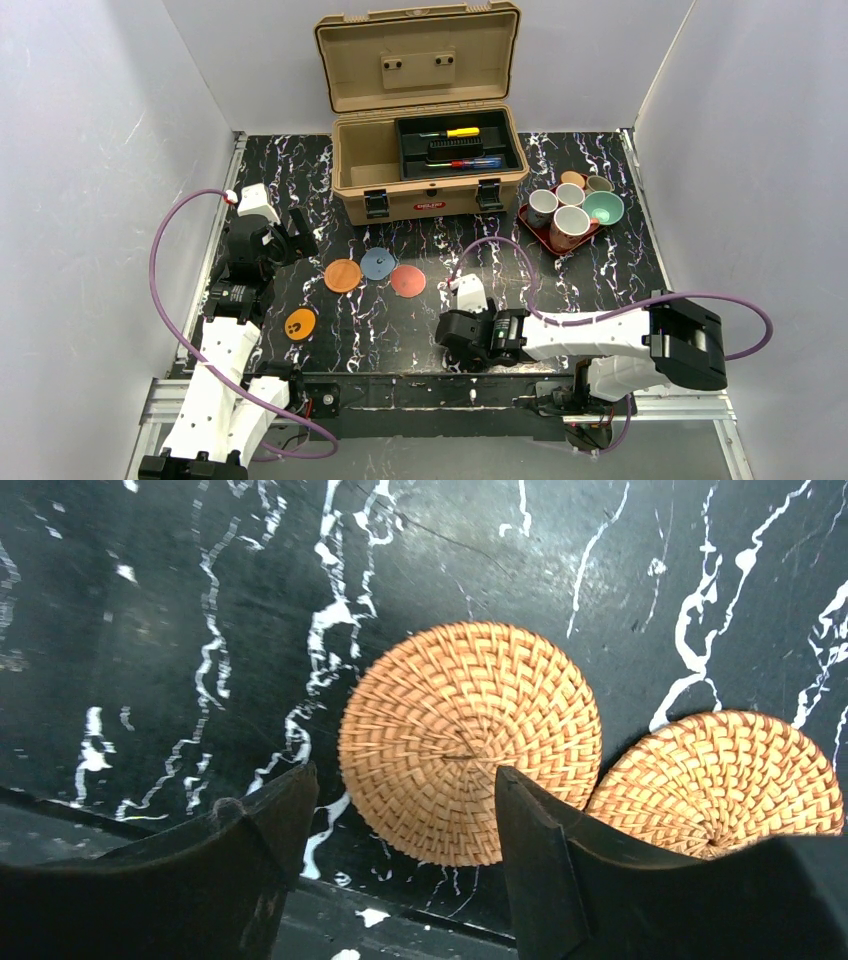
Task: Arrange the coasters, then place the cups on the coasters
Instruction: Move the coaster to the corner of the board.
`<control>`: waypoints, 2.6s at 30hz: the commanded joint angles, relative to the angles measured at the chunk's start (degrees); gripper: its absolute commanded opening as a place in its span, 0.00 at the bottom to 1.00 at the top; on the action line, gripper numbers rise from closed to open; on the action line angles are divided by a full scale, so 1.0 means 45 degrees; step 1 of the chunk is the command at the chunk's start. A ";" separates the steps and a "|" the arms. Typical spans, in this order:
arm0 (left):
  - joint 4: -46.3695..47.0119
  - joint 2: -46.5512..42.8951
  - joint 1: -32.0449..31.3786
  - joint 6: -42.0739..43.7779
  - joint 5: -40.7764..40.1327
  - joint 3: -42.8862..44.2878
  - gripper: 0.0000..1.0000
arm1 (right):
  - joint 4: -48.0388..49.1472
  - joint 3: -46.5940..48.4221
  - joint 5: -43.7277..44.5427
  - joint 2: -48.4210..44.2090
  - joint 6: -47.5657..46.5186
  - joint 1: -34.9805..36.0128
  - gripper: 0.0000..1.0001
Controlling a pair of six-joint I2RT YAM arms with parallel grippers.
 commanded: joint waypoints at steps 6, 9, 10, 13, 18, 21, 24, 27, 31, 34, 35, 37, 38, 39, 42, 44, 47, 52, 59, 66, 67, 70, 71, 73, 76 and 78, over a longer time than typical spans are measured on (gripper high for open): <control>0.0031 0.0020 -0.0047 0.0111 0.0095 0.0421 0.98 | -0.0237 0.1973 0.0646 -0.0206 -0.1281 0.0012 0.77; -0.0137 -0.0197 -0.0047 0.0227 -0.0229 0.0519 0.98 | 0.1087 0.2145 0.1145 -0.0077 -0.2366 -0.0029 0.77; -0.0098 -0.0303 -0.0047 0.0247 -0.0384 0.0473 0.98 | 0.1812 0.2335 0.1193 0.0127 -0.2883 -0.0110 0.76; 0.0030 -0.0440 -0.0057 0.0264 -0.0257 0.0360 0.98 | 0.3044 0.3483 0.0774 0.1305 -0.4292 -0.0584 0.74; -0.0056 -0.0244 -0.0048 0.0224 0.0027 0.0463 0.98 | 0.4316 0.6125 -0.0114 0.4183 -0.6529 -0.0877 0.72; -0.0043 -0.0357 -0.0047 0.0224 0.0035 0.0456 0.98 | 0.4613 0.7674 -0.0732 0.5804 -0.7384 -0.0990 0.70; -0.0042 -0.0409 -0.0047 0.0200 0.0060 0.0475 0.98 | 0.4744 0.9137 -0.1322 0.7139 -0.7898 -0.1040 0.69; -0.0081 -0.0450 -0.0047 0.0222 -0.0021 0.0487 0.98 | 0.5013 1.0193 -0.1845 0.8233 -0.8139 -0.1126 0.68; -0.0063 -0.0422 -0.0047 0.0232 -0.0077 0.0495 0.98 | 0.5180 1.1168 -0.2366 0.9328 -0.8190 -0.1266 0.66; -0.0059 -0.0407 -0.0104 0.0207 -0.0137 0.0529 0.98 | 0.5804 1.1271 -0.2791 0.9706 -0.8297 -0.1392 0.65; -0.0081 -0.0410 -0.0116 0.0190 -0.0214 0.0543 0.98 | 0.5942 1.1320 -0.2952 0.9826 -0.8315 -0.1467 0.65; -0.0091 -0.0427 -0.0128 0.0152 -0.0453 0.0572 0.98 | 0.6032 1.1505 -0.3261 1.0156 -0.8320 -0.1625 0.65; -0.0063 -0.0429 -0.0141 0.0147 -0.0634 0.0568 0.98 | 0.6034 1.1603 -0.3367 1.0278 -0.8320 -0.1704 0.64; -0.0050 -0.0420 -0.0127 0.0105 -0.0859 0.0560 0.98 | 0.6034 1.1669 -0.3448 1.0371 -0.8352 -0.1765 0.64; -0.0097 -0.0367 -0.0122 -0.0008 -0.1369 0.0571 0.98 | 0.6507 1.1809 -0.3600 1.0618 -0.8427 -0.1931 0.64; -0.0144 -0.0372 -0.0119 -0.0044 -0.1531 0.0588 0.98 | 0.6611 1.1943 -0.3728 1.0795 -0.8454 -0.2012 0.64; -0.0196 -0.0394 -0.0115 -0.0071 -0.1710 0.0620 0.98 | 0.6765 1.2113 -0.3893 1.1068 -0.8534 -0.2058 0.63; -0.0252 -0.0466 -0.0130 -0.0030 -0.1763 0.0646 0.98 | 0.7006 1.2331 -0.4221 1.1491 -0.8730 -0.2058 0.63; -0.0283 -0.0550 -0.0126 -0.0010 -0.1946 0.0651 0.98 | 0.7023 1.1782 -0.4511 1.1417 -0.8244 -0.2048 0.63; -0.0276 -0.0556 -0.0127 -0.0020 -0.1952 0.0651 0.98 | 0.7618 0.9960 -0.4644 1.0659 -0.7788 -0.1780 0.62; -0.0267 -0.0555 -0.0126 0.0003 -0.1962 0.0651 0.98 | 0.7675 0.9772 -0.4663 1.0551 -0.7743 -0.1730 0.62; -0.0267 -0.0532 -0.0126 0.0007 -0.1938 0.0650 0.98 | 0.7694 0.9419 -0.4637 1.0369 -0.7638 -0.1589 0.62; -0.0275 -0.0528 -0.0123 -0.0005 -0.1933 0.0651 0.98 | 0.7685 0.9336 -0.4613 1.0312 -0.7634 -0.1531 0.62; -0.0276 -0.0517 -0.0122 0.0009 -0.1915 0.0632 0.98 | 0.7675 0.9112 -0.4533 1.0157 -0.7635 -0.1397 0.62; -0.0267 -0.0489 -0.0126 0.0008 -0.1857 0.0630 0.98 | 0.7714 0.8722 -0.4329 0.9877 -0.7636 -0.1199 0.62; -0.0277 -0.0469 -0.0128 0.0009 -0.1835 0.0632 0.98 | 0.7651 0.8442 -0.4252 0.9727 -0.7529 -0.1115 0.62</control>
